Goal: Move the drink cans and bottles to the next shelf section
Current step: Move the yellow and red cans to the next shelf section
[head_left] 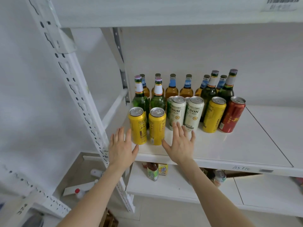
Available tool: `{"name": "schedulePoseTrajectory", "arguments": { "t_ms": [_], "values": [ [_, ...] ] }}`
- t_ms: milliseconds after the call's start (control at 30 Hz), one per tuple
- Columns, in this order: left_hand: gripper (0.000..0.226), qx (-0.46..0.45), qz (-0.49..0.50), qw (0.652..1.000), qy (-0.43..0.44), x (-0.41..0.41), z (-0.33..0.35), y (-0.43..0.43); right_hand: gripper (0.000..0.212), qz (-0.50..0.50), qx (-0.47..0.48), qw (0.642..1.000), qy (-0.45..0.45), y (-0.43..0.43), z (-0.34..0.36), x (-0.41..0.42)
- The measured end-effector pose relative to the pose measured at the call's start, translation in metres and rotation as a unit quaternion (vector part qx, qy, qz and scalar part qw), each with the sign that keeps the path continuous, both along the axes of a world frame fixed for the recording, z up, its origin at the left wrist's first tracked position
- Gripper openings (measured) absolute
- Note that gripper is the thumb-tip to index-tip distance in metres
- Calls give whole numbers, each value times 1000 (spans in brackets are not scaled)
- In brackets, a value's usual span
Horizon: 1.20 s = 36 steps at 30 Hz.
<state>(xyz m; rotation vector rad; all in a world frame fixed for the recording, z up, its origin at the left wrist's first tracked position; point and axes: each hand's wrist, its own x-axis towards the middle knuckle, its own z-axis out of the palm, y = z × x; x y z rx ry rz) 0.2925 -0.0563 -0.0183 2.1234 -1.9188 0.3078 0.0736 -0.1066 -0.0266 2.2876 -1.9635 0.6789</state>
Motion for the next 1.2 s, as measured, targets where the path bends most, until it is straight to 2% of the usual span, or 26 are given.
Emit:
{"name": "schedulePoseTrajectory", "arguments": {
  "t_ms": [133, 233, 267, 367, 433, 500, 633, 900, 1100, 1200],
  "values": [
    [77, -11, 8, 999, 43, 8, -1, -24, 86, 47, 23, 997, -61, -21, 0, 12],
    [78, -16, -6, 986, 169, 11, -4, -40, 82, 90, 57, 982, -159, -37, 4, 19],
    [77, -3, -14, 971, 241, 11, -5, -45, 79, 108, 73, 971, -201, -41, 5, 20],
    [77, 53, -36, 894, 443, 15, -9, -60, 61, 166, 146, 914, -340, -52, 10, 21],
    [82, 80, -31, 848, 523, 19, -13, -69, 53, 178, 194, 879, -398, -57, 11, 21],
    [85, 98, -29, 814, 572, 23, -16, -78, 55, 183, 224, 853, -434, -62, 10, 19],
    [84, 121, -35, 779, 614, 28, -18, -89, 60, 191, 251, 820, -478, -68, 9, 18],
    [80, 110, -32, 763, 636, 22, -10, -82, 56, 169, 268, 789, -526, -70, 14, 17],
    [80, 108, -32, 729, 675, 15, -6, -60, 34, 128, 285, 754, -577, -54, 15, 13],
    [77, 113, -31, 714, 690, 13, -4, -43, 37, 103, 299, 738, -596, -38, 18, 6]
  ]
}}
